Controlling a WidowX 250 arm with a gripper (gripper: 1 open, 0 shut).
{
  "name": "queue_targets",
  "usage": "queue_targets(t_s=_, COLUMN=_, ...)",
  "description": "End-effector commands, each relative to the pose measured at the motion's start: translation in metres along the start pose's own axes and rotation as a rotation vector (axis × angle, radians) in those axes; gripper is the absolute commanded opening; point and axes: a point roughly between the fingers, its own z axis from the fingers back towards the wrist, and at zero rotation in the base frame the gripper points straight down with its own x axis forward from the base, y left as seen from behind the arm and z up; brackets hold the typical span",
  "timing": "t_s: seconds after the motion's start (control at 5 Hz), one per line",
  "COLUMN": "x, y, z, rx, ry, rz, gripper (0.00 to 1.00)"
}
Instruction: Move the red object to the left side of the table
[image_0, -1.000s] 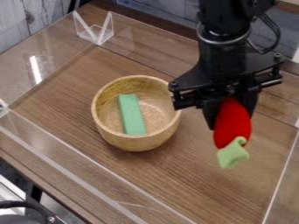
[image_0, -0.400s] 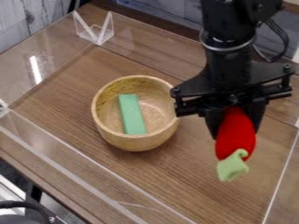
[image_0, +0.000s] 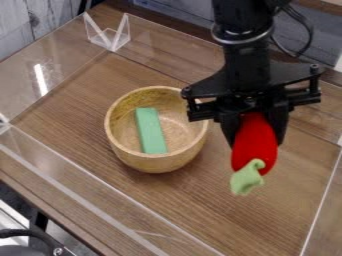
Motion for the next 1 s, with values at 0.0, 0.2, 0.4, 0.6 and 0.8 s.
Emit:
queue_targets(t_s=0.0, x=0.010, y=0.014, z=0.022, rx=-0.023, ry=-0.048, rz=0.008, gripper=0.00)
queue_targets(t_s=0.2, x=0.024, y=0.050, z=0.032, rx=-0.008, ry=-0.076, rz=0.028, gripper=0.00)
queue_targets(t_s=0.4, x=0.037, y=0.089, z=0.043, rx=-0.001, ry=-0.098, rz=0.044, gripper=0.00)
queue_targets(t_s=0.6, x=0.052, y=0.123, z=0.055, rx=0.010, ry=-0.138, rz=0.157, gripper=0.00)
queue_targets(t_s=0.8, x=0.065, y=0.154, z=0.058, rx=0.037, ry=-0.179, rz=0.261, gripper=0.00)
